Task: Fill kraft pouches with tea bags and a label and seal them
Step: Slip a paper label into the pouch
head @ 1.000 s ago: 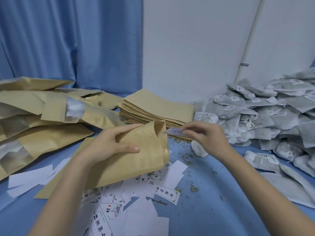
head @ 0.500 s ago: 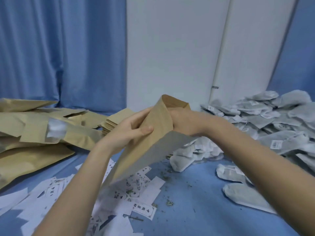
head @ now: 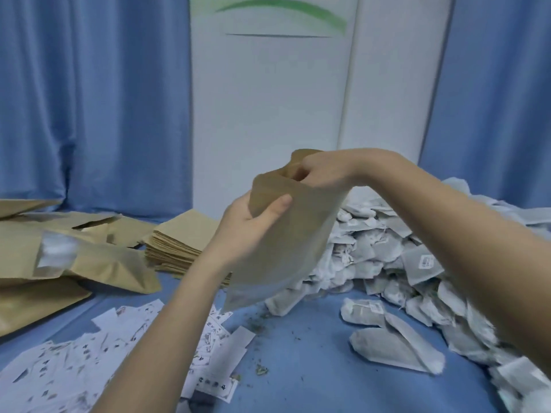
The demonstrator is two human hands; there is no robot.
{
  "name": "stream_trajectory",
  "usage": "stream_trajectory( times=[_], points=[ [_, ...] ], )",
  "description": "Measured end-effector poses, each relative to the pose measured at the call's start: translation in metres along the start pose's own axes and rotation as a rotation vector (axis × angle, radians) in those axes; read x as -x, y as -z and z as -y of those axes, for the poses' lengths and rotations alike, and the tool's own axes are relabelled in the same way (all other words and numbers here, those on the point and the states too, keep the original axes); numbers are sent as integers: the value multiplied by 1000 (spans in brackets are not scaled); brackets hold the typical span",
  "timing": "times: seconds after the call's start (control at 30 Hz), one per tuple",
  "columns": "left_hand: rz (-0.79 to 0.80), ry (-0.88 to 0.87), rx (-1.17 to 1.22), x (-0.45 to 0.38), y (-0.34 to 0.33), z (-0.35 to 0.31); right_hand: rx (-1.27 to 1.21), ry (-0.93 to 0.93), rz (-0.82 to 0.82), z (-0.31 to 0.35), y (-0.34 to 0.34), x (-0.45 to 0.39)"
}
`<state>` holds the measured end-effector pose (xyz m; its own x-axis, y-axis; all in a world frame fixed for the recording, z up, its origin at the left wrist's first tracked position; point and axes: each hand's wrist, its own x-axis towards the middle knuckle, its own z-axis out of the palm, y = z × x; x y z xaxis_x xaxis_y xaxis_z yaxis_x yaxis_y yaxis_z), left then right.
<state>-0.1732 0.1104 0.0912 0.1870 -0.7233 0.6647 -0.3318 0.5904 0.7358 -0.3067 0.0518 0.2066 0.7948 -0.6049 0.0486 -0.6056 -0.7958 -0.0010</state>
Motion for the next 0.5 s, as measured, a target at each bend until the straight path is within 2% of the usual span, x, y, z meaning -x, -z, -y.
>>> stream_trajectory(
  times=[0.13,0.23,0.5],
  points=[
    [-71,48,173,-4,6,1,-153,-27,-238,-20,9,27],
    [-99,145,277,-7,12,2,-107,43,-338,-40,11,46],
    [66,329,389,-4,1,11,63,21,-513,-67,-22,48]
  ],
)
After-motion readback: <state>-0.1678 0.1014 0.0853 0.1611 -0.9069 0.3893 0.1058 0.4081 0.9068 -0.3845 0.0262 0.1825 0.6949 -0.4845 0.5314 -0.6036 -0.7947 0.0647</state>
